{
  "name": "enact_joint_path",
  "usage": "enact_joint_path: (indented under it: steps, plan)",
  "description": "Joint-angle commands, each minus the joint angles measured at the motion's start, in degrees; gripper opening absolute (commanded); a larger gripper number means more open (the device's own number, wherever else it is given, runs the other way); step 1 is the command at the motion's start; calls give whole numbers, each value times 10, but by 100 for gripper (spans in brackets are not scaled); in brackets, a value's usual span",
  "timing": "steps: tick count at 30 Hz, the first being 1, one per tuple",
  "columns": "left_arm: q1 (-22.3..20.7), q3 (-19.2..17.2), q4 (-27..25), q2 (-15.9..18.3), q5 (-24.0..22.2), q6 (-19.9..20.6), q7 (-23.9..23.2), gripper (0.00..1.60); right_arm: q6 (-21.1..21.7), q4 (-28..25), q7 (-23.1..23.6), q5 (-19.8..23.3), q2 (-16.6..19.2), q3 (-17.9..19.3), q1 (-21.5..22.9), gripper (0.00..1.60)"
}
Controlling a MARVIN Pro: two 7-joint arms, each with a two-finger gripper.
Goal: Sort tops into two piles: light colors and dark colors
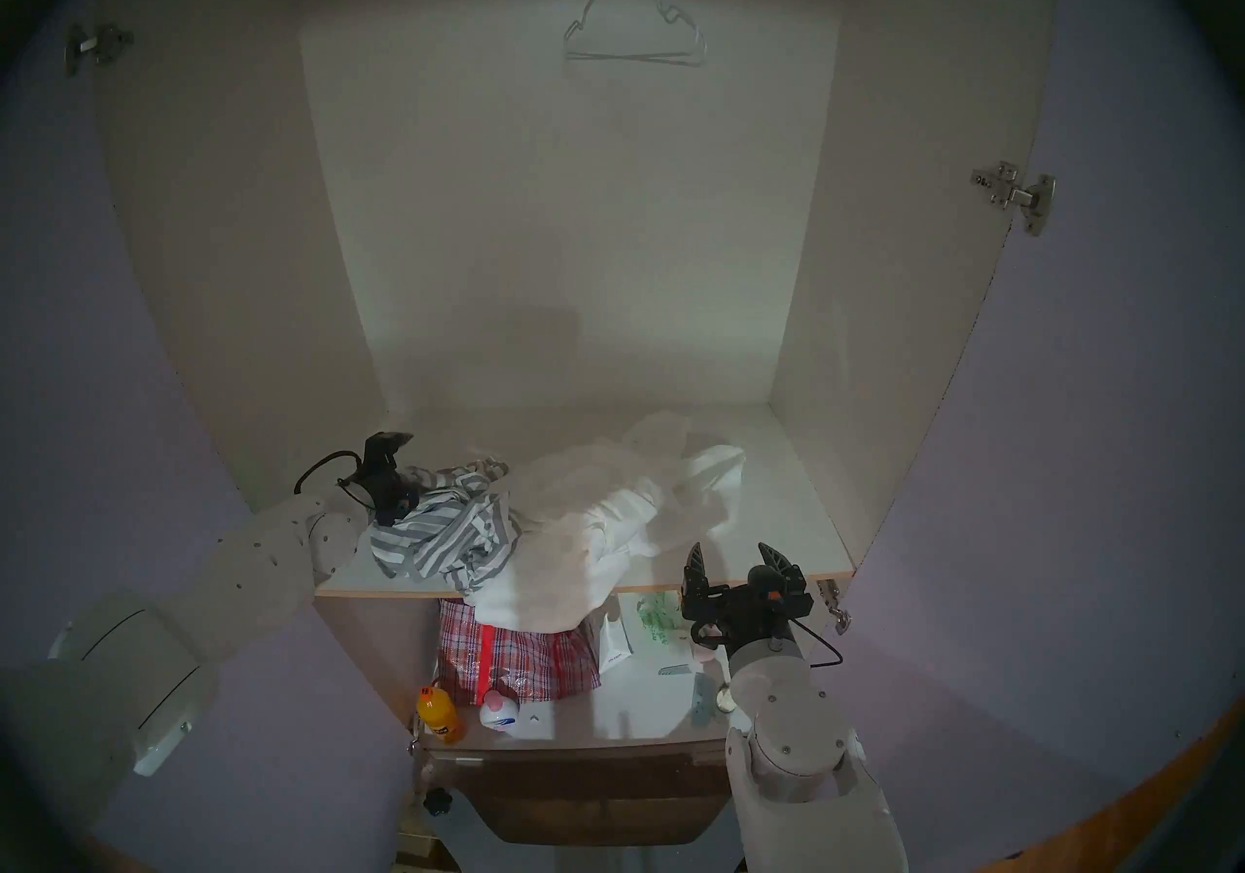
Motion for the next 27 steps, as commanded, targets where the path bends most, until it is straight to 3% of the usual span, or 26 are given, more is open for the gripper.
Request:
enact_joint_path:
  steps: [1,2,4,10,13,16,21,27]
  plan:
    - [22,2,-83,49,-27,-35,-80,160,-3,-14,1,0,0,-1,6,160]
    - [22,2,-83,49,-27,-35,-80,160,-3,-14,1,0,0,-1,6,160]
    - [47,-4,-142,75,-45,-24,-136,160,-3,-14,1,0,0,-1,6,160]
    - [104,-36,-258,125,-81,5,-212,160,-3,-14,1,0,0,-1,5,160]
    - [115,-42,-283,131,-90,15,-233,160,-3,-14,1,0,0,-1,5,160]
    - [146,-63,-335,132,-98,59,-266,160,-2,-15,1,0,0,-1,5,160]
    - [149,-64,-342,111,-87,109,-278,160,-2,-16,1,0,0,-1,5,160]
    - [134,-45,-308,92,-77,108,-282,160,-1,-17,2,1,0,-1,4,160]
